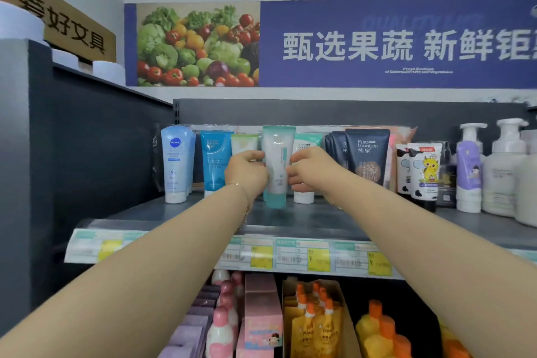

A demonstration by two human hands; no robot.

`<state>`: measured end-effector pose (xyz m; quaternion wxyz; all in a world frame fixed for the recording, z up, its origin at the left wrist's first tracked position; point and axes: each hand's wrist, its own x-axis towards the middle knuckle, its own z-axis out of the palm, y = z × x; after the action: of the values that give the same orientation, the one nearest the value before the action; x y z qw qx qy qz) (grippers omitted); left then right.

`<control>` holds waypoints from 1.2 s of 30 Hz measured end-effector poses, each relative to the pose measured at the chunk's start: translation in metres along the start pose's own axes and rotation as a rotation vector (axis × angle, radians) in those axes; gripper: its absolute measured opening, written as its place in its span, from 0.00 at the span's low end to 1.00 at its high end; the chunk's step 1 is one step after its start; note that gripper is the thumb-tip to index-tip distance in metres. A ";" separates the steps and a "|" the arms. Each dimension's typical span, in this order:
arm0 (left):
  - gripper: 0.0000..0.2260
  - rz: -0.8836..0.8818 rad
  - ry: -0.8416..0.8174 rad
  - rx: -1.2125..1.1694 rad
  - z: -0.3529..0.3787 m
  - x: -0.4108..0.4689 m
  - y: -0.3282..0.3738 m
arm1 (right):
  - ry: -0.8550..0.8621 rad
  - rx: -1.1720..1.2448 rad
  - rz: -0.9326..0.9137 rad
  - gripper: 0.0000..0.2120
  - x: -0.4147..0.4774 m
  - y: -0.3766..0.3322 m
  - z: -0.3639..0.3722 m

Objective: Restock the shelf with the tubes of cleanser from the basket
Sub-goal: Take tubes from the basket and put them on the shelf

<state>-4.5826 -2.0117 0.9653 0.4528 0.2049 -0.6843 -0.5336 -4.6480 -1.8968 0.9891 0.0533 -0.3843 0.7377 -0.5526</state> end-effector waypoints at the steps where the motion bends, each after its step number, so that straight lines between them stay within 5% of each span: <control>1: 0.18 0.000 -0.038 0.018 0.000 0.003 0.000 | -0.001 -0.004 0.014 0.15 0.005 0.000 0.003; 10: 0.26 -0.017 -0.259 0.112 0.001 0.019 -0.010 | 0.007 0.023 0.090 0.08 0.038 0.008 0.024; 23: 0.14 -0.063 -0.278 0.338 0.004 0.023 -0.015 | 0.031 -0.265 0.004 0.16 0.034 0.019 0.027; 31: 0.17 0.285 -0.318 0.815 -0.011 0.000 -0.004 | 0.033 -0.722 -0.219 0.06 0.002 0.010 0.014; 36: 0.14 0.496 -0.268 1.064 -0.021 -0.017 0.004 | 0.146 -0.930 -0.309 0.09 -0.026 0.006 0.004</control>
<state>-4.5559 -2.0092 0.9625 0.3088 0.1686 -0.9359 -0.0175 -4.6306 -1.8828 0.9733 -0.2582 -0.4327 0.8423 -0.1917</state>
